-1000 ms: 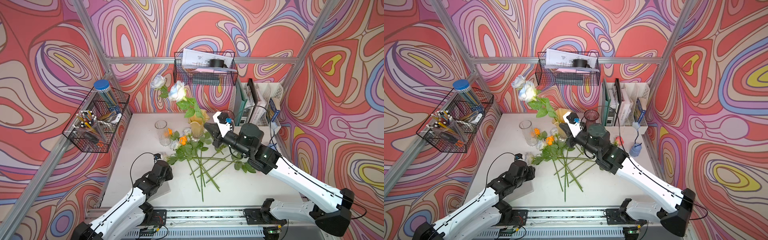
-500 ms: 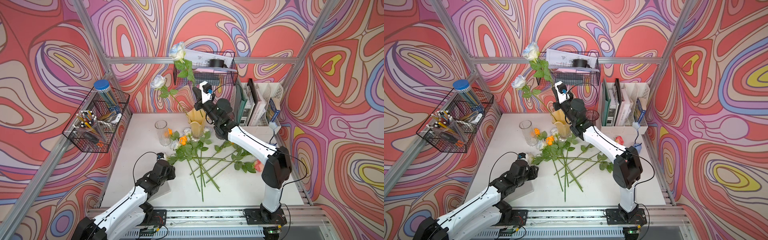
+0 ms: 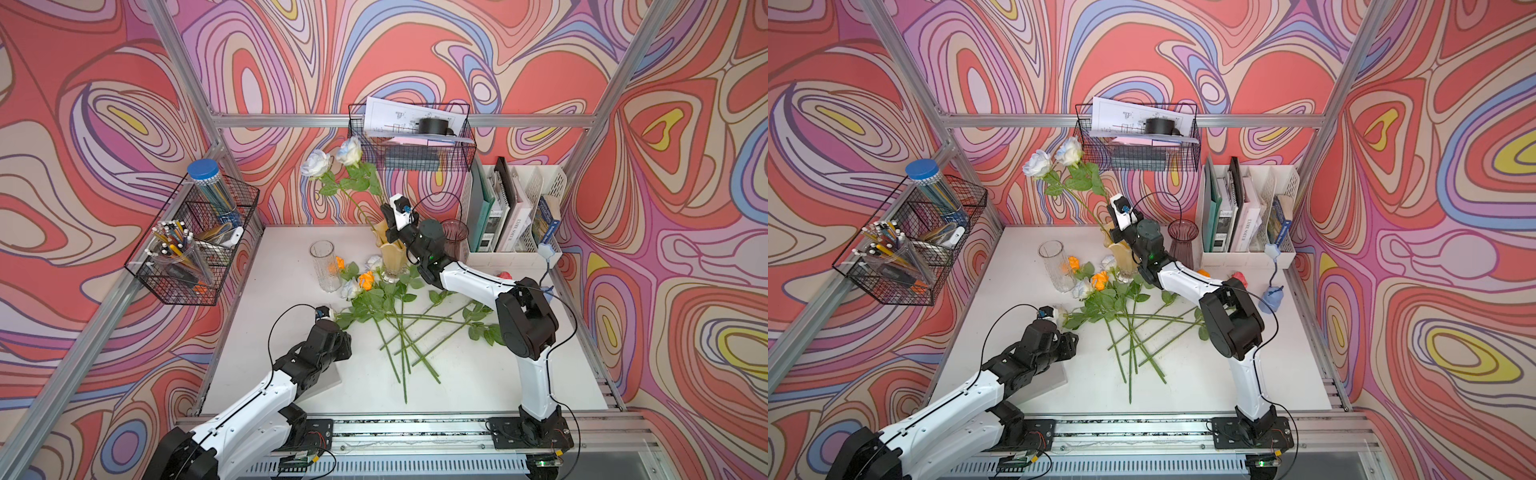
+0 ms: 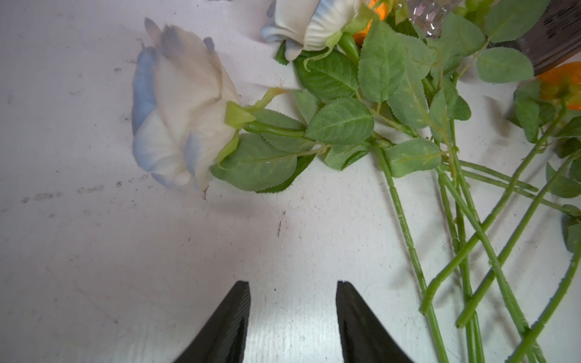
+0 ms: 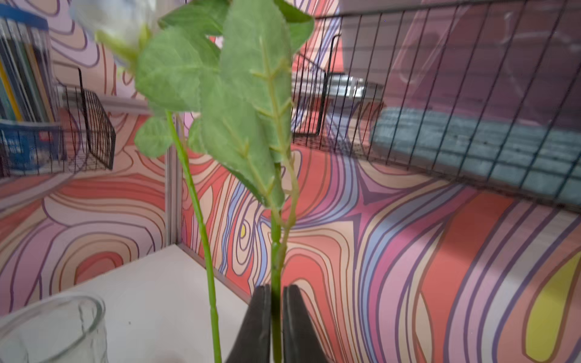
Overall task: Arrange the flowers in different vases according to their colors
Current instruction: Insert the flower into the vase, then pick up the flower at the center of the board.
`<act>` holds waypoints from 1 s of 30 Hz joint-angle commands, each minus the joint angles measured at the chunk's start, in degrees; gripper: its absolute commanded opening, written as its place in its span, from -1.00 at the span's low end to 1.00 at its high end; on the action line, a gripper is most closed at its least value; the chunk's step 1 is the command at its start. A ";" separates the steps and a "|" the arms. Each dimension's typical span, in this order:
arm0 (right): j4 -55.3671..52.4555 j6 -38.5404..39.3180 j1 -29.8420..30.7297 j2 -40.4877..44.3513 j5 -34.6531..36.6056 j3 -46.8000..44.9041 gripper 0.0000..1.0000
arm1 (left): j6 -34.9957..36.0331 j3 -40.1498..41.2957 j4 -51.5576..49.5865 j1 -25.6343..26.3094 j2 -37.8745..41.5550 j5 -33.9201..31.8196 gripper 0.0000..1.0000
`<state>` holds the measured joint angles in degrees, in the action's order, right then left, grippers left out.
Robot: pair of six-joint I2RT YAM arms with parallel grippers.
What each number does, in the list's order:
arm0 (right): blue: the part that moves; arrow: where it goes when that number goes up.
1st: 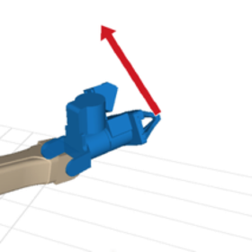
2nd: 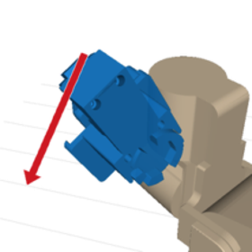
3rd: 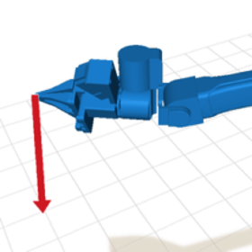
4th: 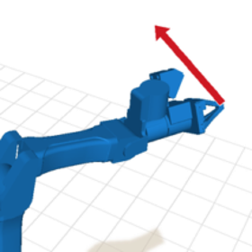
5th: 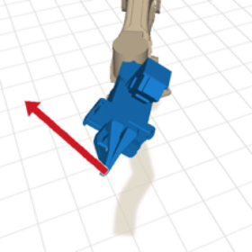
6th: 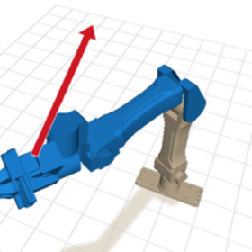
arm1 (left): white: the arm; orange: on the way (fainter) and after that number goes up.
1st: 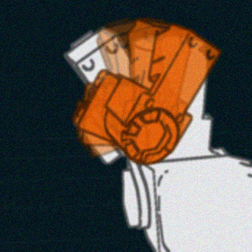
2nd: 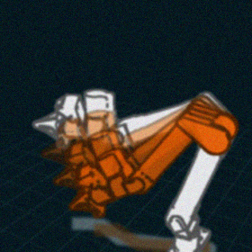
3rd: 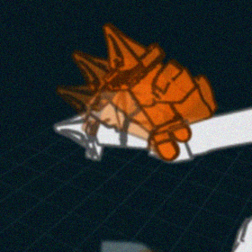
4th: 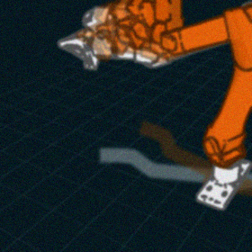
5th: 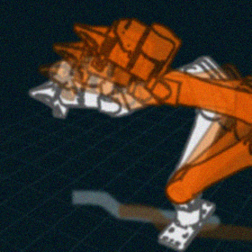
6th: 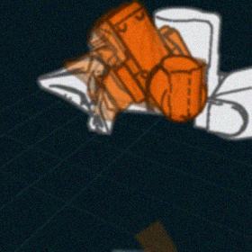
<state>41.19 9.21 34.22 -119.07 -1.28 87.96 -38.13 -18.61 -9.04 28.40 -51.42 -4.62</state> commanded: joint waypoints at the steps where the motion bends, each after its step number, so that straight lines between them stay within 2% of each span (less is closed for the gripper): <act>1: 4.05 -1.14 0.10 4.55 -0.17 -3.08 -0.42 | 1.21 -0.17 1.48 -0.37 -0.74 0.17 0.02; 4: 3.59 -1.69 0.18 8.33 0.36 -6.50 0.27 | 1.02 -0.20 1.79 -0.34 -0.70 0.62 0.02; 6: 3.49 -2.27 0.10 11.94 1.58 -9.48 0.64 | 0.98 -0.20 1.75 -0.35 -0.40 0.69 0.02; 7: 3.38 -2.88 0.13 14.34 1.77 -11.60 0.74 | 1.12 -0.19 1.65 -0.37 -0.17 0.63 0.02; 9: 2.54 -3.15 0.15 19.95 1.54 -15.16 0.78 | 1.21 -0.20 1.19 -0.34 0.38 0.58 0.02; 12: -9.22 -5.45 0.15 28.01 -0.19 -17.45 0.77 | 1.35 -0.44 0.22 -0.35 1.20 0.43 0.02; 15: -26.47 -7.12 0.30 33.73 -6.97 -17.13 0.67 | 1.35 -0.46 -0.34 -0.36 2.10 0.27 0.02; 19: -44.61 -11.23 1.59 36.03 -14.87 -18.65 0.50 | 1.44 -0.63 -1.13 -0.37 2.89 0.14 0.02; 21: -51.88 -11.05 5.41 35.42 -13.00 -20.81 0.37 | 1.46 -0.64 -1.32 -0.28 2.99 0.23 0.02; 25: -57.68 -12.85 11.58 32.23 -9.49 -24.98 -0.01 | 1.64 -0.90 -1.73 -0.34 2.99 0.31 0.02; 30: -60.04 -13.89 14.80 28.32 -7.42 -26.10 -0.12 | 2.01 -1.09 -2.22 -0.32 3.25 0.32 0.02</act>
<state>-14.59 -3.22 48.71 -90.83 -10.17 60.66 -37.26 -18.68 -9.72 28.40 -48.84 -4.40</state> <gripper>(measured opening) 0.440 0.510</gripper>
